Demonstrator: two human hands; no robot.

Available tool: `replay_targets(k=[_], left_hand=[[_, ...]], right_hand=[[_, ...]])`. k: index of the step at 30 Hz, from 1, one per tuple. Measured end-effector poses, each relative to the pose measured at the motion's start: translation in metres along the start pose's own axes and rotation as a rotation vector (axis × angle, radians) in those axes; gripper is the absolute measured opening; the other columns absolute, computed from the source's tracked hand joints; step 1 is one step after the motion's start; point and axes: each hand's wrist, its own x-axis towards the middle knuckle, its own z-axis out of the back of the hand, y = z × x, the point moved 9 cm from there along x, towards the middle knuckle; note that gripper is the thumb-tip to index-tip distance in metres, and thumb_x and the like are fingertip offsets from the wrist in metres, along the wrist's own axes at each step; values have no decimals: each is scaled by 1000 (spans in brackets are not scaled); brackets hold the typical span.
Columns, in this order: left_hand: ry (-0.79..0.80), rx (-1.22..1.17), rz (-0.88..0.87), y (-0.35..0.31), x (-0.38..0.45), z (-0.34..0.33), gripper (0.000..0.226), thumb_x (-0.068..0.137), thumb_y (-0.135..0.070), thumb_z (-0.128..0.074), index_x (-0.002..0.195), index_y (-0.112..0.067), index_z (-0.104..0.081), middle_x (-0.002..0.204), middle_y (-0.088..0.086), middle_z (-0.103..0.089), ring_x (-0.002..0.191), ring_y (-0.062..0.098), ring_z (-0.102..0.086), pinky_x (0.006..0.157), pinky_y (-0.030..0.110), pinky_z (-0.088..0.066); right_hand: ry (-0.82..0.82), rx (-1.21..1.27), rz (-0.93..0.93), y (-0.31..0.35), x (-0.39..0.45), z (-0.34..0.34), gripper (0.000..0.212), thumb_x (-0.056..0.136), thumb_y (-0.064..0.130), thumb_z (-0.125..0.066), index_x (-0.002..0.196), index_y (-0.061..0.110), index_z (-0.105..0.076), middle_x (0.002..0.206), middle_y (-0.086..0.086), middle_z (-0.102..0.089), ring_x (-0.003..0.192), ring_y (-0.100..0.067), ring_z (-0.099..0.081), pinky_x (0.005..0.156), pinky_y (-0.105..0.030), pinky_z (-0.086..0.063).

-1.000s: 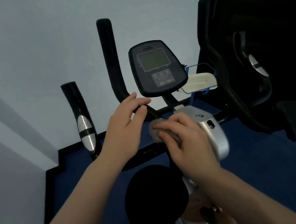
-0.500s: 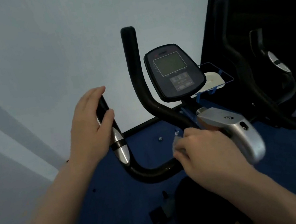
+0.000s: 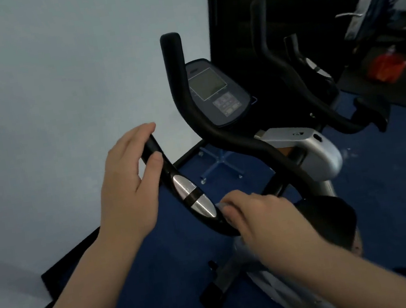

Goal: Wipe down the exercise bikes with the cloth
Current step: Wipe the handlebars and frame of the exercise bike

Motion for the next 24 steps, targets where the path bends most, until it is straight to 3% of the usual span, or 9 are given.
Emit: replay_targets(k=[4, 7, 10, 11, 13, 16, 18, 21, 24], left_hand=[[55, -105, -29, 3, -1, -2, 44, 94, -29, -40, 138, -31, -47, 138, -20, -46, 128, -10, -34, 99, -3, -19], [91, -200, -40, 6, 1, 1, 41, 96, -30, -37, 135, -34, -49, 136, -27, -47, 128, -13, -35, 99, -3, -22], [93, -264, -32, 8, 4, 1, 40, 97, -30, -34, 134, -33, -51, 136, -27, -47, 129, -8, -37, 101, 0, -25], [88, -274, -30, 8, 4, 1, 40, 97, -29, -34, 133, -33, -51, 136, -26, -48, 130, -6, -38, 102, 2, -26], [70, -294, -17, 9, 3, 1, 40, 98, -29, -32, 133, -32, -51, 137, -23, -49, 130, -5, -40, 104, 5, -27], [63, -356, 23, 10, 0, -1, 39, 98, -31, -32, 132, -34, -52, 137, -24, -50, 130, -6, -41, 105, 7, -29], [55, -392, 63, 10, -2, 0, 38, 98, -32, -32, 131, -38, -50, 137, -25, -50, 130, -8, -40, 104, 5, -29], [54, -416, 109, 9, -4, 1, 37, 96, -31, -33, 128, -39, -50, 136, -24, -50, 128, -9, -41, 102, 3, -29], [30, -433, 138, 8, -6, 3, 36, 95, -33, -33, 126, -42, -50, 136, -24, -51, 128, -10, -42, 99, 1, -30]], right_hand=[[-220, 2, -164, 3, -23, 5, 28, 100, 33, -39, 125, 36, -51, 103, 18, -65, 100, 0, -55, 118, -24, -8], [-348, 252, -363, 18, -38, -5, 40, 97, 40, -39, 136, 48, -37, 112, 45, -32, 117, 20, -9, 106, -22, -11], [-423, 436, -322, 49, -12, -12, 45, 99, 37, -35, 141, 50, -23, 114, 53, -15, 113, 35, 9, 111, -19, -6], [-413, 436, -259, 59, 0, -11, 46, 101, 34, -33, 145, 42, -23, 130, 47, -20, 118, 35, 6, 113, -18, -3], [-333, 312, -145, 71, 16, -16, 51, 101, 31, -33, 150, 29, -19, 152, 23, -21, 138, 14, -9, 117, -20, 0], [-354, 178, -66, 67, 3, -25, 56, 96, 28, -48, 147, 13, -31, 152, 3, -32, 141, -12, -29, 116, -35, -24], [-395, 182, -72, 64, 7, -23, 55, 95, 30, -44, 146, 10, -33, 150, -1, -39, 137, -14, -36, 111, -34, -36], [-349, 342, -116, 74, 49, -10, 58, 101, 36, -31, 152, 18, -10, 154, 4, -30, 140, -7, -27, 112, -21, -27], [-304, 372, -43, 81, 66, -6, 62, 101, 39, -29, 152, 23, 3, 155, 7, -26, 138, -6, -28, 110, -23, -30]])
